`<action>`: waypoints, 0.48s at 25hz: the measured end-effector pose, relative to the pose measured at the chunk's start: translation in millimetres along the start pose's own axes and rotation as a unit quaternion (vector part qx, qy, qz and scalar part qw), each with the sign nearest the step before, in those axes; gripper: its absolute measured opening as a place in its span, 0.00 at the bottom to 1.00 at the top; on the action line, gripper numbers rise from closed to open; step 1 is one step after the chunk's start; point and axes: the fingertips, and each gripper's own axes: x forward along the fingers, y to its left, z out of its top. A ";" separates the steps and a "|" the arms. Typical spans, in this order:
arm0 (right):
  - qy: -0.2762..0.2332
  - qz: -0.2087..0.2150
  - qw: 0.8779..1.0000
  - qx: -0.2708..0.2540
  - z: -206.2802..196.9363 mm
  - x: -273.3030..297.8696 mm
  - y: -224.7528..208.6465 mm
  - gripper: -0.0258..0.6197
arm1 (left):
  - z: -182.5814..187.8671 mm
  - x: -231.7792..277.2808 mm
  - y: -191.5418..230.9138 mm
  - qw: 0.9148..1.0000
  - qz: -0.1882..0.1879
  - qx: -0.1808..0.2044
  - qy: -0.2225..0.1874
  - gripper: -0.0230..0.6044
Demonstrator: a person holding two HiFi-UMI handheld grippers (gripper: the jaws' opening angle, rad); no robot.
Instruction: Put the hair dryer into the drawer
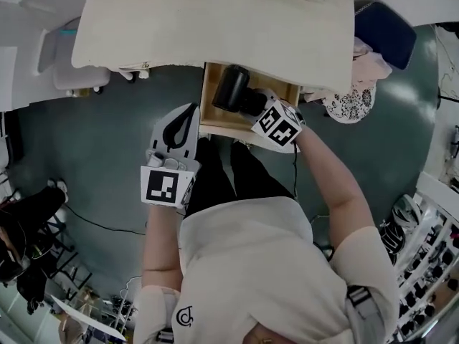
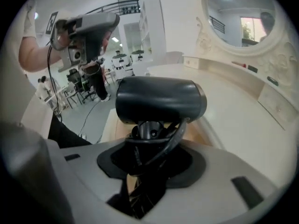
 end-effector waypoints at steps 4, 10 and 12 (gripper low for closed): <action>0.036 0.017 0.999 -0.031 -26.5 25.5 1.4 0.32 | -23.7 -11.7 9.1 0.999 0.019 -0.003 0.029 0.06; 0.097 0.045 0.993 -0.040 -60.7 59.0 2.6 0.32 | -32.9 -13.9 9.2 0.999 0.020 0.002 0.039 0.06; 0.121 0.054 0.990 -0.049 -71.0 67.3 3.0 0.32 | -32.1 -11.2 3.6 0.999 0.009 0.020 0.031 0.06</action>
